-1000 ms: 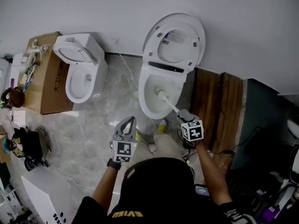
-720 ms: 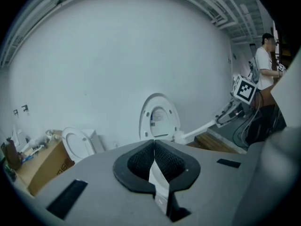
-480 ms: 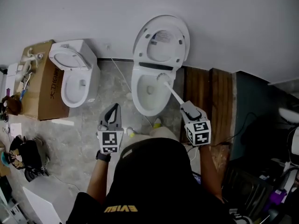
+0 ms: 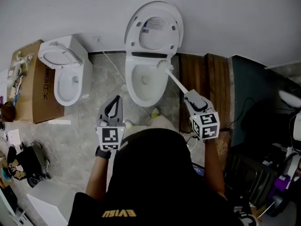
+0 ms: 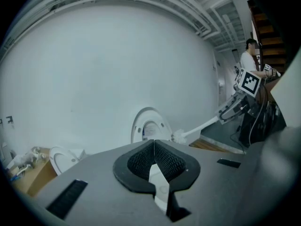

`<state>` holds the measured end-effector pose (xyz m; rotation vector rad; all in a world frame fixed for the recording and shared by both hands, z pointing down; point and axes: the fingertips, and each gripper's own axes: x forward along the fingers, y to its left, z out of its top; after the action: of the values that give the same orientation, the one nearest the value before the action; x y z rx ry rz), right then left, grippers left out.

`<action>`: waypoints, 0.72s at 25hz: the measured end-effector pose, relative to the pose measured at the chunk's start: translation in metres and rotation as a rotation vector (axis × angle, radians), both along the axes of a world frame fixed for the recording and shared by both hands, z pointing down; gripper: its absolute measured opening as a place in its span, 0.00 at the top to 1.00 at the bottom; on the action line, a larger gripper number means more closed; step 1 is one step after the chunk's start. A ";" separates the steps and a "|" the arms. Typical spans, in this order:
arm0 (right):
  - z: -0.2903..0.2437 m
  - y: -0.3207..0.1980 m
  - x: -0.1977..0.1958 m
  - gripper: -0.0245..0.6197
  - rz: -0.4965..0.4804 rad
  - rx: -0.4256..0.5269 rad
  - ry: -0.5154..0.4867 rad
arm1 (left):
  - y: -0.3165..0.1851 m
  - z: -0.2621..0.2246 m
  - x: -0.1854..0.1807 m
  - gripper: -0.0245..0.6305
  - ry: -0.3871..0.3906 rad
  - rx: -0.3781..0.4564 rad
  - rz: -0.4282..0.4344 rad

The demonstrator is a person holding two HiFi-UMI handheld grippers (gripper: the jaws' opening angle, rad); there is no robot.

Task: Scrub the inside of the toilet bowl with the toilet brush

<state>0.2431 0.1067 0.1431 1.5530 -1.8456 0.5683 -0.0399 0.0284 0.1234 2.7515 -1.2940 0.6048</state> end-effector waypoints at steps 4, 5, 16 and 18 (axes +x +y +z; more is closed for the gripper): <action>-0.001 0.010 0.001 0.72 0.042 -0.004 -0.012 | 0.001 0.003 0.002 0.93 0.029 -0.004 -0.010; -0.001 0.015 -0.001 0.72 0.046 -0.012 -0.012 | 0.006 0.005 0.000 0.93 0.050 -0.020 -0.019; -0.016 0.039 -0.032 0.72 0.037 0.036 0.070 | 0.031 0.006 -0.012 0.93 0.062 0.007 0.072; -0.015 0.040 -0.042 0.72 0.028 0.035 0.073 | 0.035 -0.001 -0.021 0.93 0.077 0.019 0.063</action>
<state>0.2009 0.1470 0.1281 1.6035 -1.7905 0.4887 -0.0611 0.0635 0.1219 2.8100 -1.2077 0.4879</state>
